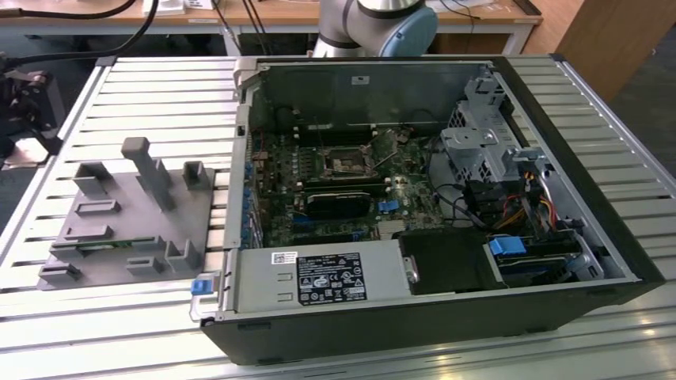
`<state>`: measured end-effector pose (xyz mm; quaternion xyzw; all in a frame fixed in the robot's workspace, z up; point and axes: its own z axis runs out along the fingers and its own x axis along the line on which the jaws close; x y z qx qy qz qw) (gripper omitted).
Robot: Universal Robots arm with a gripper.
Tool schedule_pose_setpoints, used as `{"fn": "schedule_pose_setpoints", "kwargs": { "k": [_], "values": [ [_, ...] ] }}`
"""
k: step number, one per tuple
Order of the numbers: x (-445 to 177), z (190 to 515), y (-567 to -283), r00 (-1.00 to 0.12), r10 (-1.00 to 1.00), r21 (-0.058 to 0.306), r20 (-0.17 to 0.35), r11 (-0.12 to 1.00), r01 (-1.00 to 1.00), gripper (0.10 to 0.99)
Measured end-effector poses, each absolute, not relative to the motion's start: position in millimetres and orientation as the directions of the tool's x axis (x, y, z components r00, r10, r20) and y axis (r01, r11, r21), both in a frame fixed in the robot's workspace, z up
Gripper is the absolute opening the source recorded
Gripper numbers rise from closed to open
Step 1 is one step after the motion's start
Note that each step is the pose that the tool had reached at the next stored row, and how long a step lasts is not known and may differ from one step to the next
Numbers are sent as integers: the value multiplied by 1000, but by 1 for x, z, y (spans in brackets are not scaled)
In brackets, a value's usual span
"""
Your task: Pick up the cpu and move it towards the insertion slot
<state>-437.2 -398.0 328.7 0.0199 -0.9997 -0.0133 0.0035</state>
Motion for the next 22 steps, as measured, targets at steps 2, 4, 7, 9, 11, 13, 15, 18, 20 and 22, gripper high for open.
{"fn": "schedule_pose_setpoints", "kwargs": {
  "k": [2, 4, 7, 9, 11, 13, 15, 18, 20, 22],
  "values": [
    [-437, 330, -398, -999, -40, 27, 6, 999, -40, 541],
    [-437, 331, -398, -999, -40, 27, 6, 999, -40, 541],
    [-437, 333, -397, -999, -40, 27, 6, 999, -40, 541],
    [-437, 334, -397, -999, -40, 27, 6, 999, -40, 541],
    [-437, 335, -397, -999, -40, 27, 6, 999, -40, 541],
    [-437, 336, -396, -999, -40, 27, 6, 999, -40, 541],
    [-437, 337, -396, -999, -40, 27, 6, 999, -40, 541],
    [-437, 339, -396, -999, -40, 27, 6, 999, -40, 541],
    [-437, 341, -395, -999, -40, 27, 6, 999, -40, 541],
    [-437, 343, -395, -999, -40, 27, 6, 999, -40, 541]
  ]
}}
